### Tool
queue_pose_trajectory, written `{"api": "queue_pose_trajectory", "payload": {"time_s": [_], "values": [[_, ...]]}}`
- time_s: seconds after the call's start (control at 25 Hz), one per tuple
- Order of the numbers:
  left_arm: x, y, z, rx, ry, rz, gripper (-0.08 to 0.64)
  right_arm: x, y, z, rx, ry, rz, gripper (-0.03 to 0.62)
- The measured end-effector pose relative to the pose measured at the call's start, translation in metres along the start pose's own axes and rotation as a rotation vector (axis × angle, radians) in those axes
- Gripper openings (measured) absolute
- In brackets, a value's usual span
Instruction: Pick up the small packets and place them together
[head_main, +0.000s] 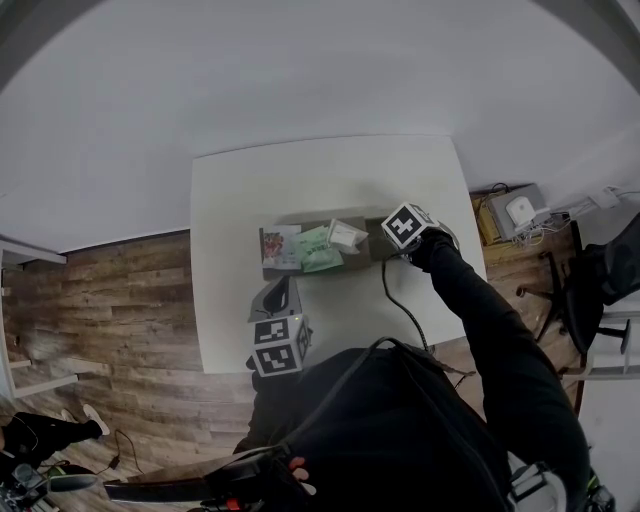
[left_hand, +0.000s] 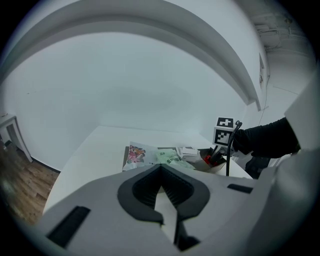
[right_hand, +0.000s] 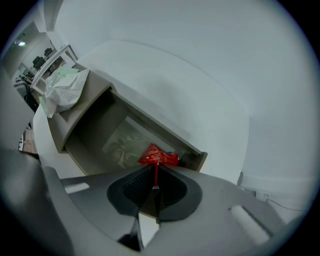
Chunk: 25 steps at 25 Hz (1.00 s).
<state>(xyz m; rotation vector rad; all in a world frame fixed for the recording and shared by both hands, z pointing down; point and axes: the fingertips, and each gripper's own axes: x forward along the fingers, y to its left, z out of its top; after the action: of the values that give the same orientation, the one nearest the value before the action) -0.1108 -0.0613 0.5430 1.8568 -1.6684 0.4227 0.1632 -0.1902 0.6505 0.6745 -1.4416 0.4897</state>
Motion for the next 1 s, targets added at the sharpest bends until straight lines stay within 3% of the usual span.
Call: {"api": "queue_pose_trajectory", "payload": {"time_s": [0.4,0.68,0.84,1.0], "values": [[0.001,-0.002,0.0,0.006,0.001,-0.009,0.0,-0.028,0.006,-0.001,0.03,-0.135,0.133,0.021],[-0.001,-0.004,0.005,0.013,-0.005,-0.012,0.0,-0.069,-0.003,0.004,0.01,-0.242,0.1,0.021],[-0.002,-0.007,0.006,0.017,-0.005,-0.019,0.0,-0.098,0.005,0.023,-0.035,-0.34,0.1,0.021],[-0.001,-0.008,0.007,0.018,-0.013,-0.02,0.0,-0.12,0.032,0.042,-0.169,-0.41,0.122,0.021]]}}
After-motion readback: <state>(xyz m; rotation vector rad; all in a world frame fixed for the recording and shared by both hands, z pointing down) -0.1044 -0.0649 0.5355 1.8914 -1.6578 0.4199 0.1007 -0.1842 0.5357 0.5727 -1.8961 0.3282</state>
